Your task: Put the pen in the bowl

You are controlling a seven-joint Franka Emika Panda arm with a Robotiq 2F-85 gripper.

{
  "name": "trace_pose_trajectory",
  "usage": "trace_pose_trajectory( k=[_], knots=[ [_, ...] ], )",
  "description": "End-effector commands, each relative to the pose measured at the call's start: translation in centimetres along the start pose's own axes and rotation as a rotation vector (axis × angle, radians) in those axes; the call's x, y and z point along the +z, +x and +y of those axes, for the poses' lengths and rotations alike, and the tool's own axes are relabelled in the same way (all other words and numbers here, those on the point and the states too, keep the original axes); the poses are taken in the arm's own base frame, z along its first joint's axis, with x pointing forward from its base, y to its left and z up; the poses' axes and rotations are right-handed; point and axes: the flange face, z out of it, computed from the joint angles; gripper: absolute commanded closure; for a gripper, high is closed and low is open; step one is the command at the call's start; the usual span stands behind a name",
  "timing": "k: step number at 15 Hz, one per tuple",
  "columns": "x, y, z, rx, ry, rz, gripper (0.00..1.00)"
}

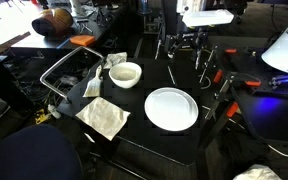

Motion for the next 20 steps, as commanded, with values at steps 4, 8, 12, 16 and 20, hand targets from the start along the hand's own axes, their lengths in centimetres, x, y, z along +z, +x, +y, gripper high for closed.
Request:
trace_pose_trajectory(
  k=[4, 8, 12, 16, 20],
  knots=[
    [2.3, 0.6, 0.0, 0.091, 0.012, 0.03, 0.0],
    [3.2, 1.2, -0.1, 0.114, 0.015, 0.06, 0.0],
    [4.0, 1.8, -0.5, 0.122, 0.017, 0.091, 0.0],
    [4.9, 2.2, -0.6, 0.128, 0.008, 0.107, 0.0],
    [5.9, 2.5, -0.7, 0.135, -0.007, 0.106, 0.0]
  ],
)
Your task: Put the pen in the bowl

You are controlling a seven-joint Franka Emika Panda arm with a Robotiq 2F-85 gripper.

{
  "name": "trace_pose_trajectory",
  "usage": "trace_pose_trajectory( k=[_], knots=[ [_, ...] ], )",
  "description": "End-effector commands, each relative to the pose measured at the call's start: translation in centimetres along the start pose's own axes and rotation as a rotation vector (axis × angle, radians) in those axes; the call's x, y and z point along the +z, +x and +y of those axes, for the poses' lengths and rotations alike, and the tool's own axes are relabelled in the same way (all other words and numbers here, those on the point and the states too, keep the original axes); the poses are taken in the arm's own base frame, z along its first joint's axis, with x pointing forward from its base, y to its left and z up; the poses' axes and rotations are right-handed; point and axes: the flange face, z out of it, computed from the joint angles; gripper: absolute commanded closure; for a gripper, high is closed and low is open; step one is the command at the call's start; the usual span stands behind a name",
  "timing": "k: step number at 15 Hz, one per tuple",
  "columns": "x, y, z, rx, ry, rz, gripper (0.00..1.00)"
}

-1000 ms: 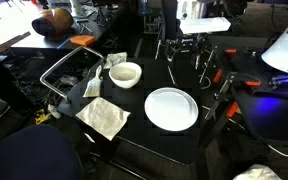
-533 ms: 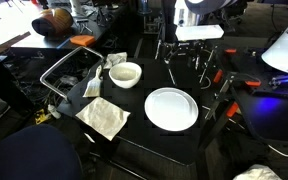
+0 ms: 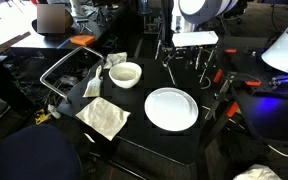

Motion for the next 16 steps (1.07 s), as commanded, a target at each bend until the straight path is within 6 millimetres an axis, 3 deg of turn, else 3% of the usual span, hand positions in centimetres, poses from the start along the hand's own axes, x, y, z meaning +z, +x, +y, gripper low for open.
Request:
trace_pose_trajectory(
  k=[1, 4, 5, 7, 8, 16],
  knots=[
    [0.9, 0.2, -0.4, 0.025, 0.0, 0.023, 0.0],
    [1.4, 0.3, -0.4, 0.029, -0.008, 0.017, 0.03],
    [1.6, 0.3, -0.4, 0.029, -0.009, 0.015, 0.27],
    [1.7, 0.3, -0.4, 0.032, -0.011, 0.014, 0.29],
    [1.8, 0.3, -0.4, 0.032, -0.011, 0.013, 0.36],
    [2.1, 0.3, -0.3, 0.035, -0.015, 0.011, 0.98]
  ],
)
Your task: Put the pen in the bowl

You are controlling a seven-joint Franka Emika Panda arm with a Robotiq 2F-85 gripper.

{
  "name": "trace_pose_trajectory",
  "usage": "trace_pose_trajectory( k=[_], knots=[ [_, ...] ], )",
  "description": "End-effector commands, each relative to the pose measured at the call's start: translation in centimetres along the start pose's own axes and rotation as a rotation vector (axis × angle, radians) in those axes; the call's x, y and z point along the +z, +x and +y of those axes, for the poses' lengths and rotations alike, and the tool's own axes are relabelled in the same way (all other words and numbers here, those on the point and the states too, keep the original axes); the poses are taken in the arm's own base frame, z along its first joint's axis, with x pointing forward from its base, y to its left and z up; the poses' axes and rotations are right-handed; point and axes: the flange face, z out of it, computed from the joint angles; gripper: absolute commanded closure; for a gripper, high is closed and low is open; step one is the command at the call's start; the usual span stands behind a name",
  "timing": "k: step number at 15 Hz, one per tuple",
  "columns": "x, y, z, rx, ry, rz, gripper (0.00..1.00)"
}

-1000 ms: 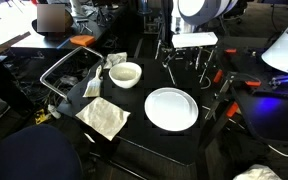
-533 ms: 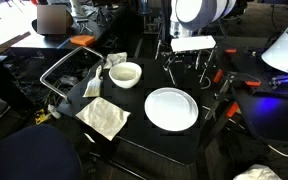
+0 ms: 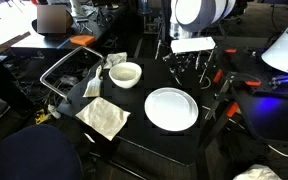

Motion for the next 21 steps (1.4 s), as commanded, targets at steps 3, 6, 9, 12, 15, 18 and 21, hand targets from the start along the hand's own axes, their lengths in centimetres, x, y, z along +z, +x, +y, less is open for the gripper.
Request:
trace_pose_trajectory(
  k=[3, 6, 9, 12, 15, 18, 21],
  knots=[
    [-0.3, 0.1, -0.4, 0.025, 0.017, 0.026, 0.97],
    [-2.1, 0.3, -0.2, 0.024, 0.042, 0.058, 0.97],
    [-4.9, 0.8, -0.3, 0.02, 0.09, 0.104, 0.97],
    [-7.8, 1.2, -1.2, 0.004, 0.15, 0.133, 0.97],
    [-10.3, 0.8, -2.4, -0.024, 0.205, 0.165, 0.97],
    [-12.1, 0.0, -4.3, -0.08, 0.25, 0.204, 0.97],
    [-13.2, -0.9, -6.3, -0.135, 0.278, 0.24, 0.97]
  ],
)
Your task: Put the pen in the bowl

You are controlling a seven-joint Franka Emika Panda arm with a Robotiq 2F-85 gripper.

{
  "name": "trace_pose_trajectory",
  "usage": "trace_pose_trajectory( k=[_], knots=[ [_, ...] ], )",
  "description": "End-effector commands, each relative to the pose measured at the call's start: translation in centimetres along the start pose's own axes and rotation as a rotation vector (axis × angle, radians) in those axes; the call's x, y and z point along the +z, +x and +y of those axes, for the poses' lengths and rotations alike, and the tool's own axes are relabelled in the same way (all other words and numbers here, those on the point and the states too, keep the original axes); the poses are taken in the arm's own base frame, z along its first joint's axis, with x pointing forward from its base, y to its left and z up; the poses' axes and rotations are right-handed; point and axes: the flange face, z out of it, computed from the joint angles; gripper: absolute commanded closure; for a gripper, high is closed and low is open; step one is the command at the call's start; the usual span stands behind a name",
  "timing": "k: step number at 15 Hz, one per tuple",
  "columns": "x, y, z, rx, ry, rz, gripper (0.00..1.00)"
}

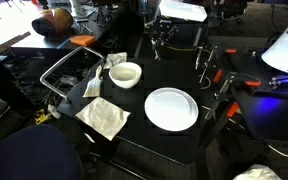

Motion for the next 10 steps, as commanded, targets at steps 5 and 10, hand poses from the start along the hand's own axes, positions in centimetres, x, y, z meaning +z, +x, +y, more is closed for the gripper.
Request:
trace_pose_trajectory(
  k=[5, 10],
  knots=[
    [-2.1, -0.9, -6.7, -0.115, 0.084, 0.105, 0.97],
    [-2.4, -1.1, -11.6, -0.184, 0.077, 0.151, 0.97]
  ],
)
